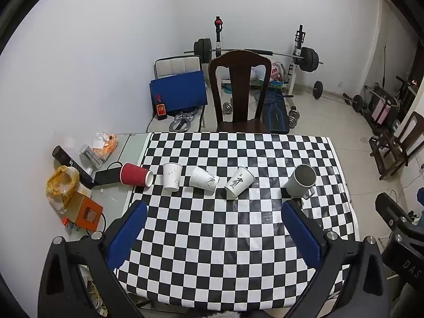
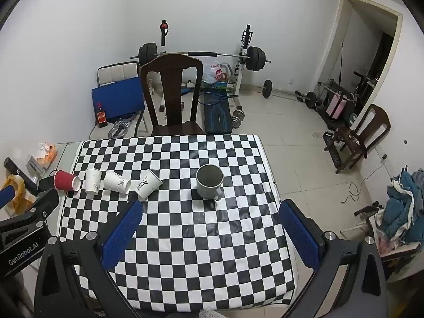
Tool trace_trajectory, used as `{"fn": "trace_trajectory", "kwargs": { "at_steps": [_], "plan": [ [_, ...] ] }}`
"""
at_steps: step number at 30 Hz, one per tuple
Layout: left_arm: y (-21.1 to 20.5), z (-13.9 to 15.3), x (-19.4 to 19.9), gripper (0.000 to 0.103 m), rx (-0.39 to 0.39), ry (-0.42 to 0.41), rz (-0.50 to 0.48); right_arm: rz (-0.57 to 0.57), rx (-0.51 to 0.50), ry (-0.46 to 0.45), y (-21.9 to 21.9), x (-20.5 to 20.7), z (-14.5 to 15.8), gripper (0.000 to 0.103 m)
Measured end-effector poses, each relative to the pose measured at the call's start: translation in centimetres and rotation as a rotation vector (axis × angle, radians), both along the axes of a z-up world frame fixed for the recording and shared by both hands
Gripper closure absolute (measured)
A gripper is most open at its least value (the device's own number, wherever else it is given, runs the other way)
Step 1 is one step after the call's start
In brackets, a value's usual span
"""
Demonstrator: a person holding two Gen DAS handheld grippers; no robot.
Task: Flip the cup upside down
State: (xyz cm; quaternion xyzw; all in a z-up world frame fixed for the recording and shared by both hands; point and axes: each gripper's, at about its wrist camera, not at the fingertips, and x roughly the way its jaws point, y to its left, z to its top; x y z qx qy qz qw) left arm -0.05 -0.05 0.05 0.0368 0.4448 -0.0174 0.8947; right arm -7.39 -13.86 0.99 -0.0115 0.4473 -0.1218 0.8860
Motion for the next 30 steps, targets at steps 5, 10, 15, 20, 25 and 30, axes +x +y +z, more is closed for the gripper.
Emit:
{"fn": "trace_trajectory", "kwargs": {
  "at_steps": [5, 10, 15, 20, 25, 30],
  "plan": [
    [0.0, 0.0, 0.0, 0.0, -0.003, 0.002, -0.001, 0.002, 0.003, 0.003, 0.0, 0.0, -0.1, 0.0],
    [0.0, 0.0, -0.1, 0.0, -0.002, -0.003, -0.001, 0.005, 0.003, -0.006, -0.1, -0.2, 0.3, 0.0],
    [-0.2, 0.1, -0.2, 0.0, -0.004, 0.0, 0.002, -0.002, -0.001, -0.004, -0.1, -0.4, 0.1, 0.0],
    [0.0, 0.1, -0.1, 0.0, -0.001, -0.007, 0.001, -0.001, 0.001, -0.001, 0.0, -0.3, -0.2, 0.0],
    [-0.2, 0.2, -0.2, 0.0, 0.0, -0.002, -0.003, 0.002, 0.0, -0.007, -0.2, -0.3, -0.3, 0.0],
    [0.1, 0.8, -0.5, 0.0, -0.005, -0.008, 0.002, 0.001, -0.002, -0.001, -0.2, -0.2, -0.2, 0.0]
  ]
}}
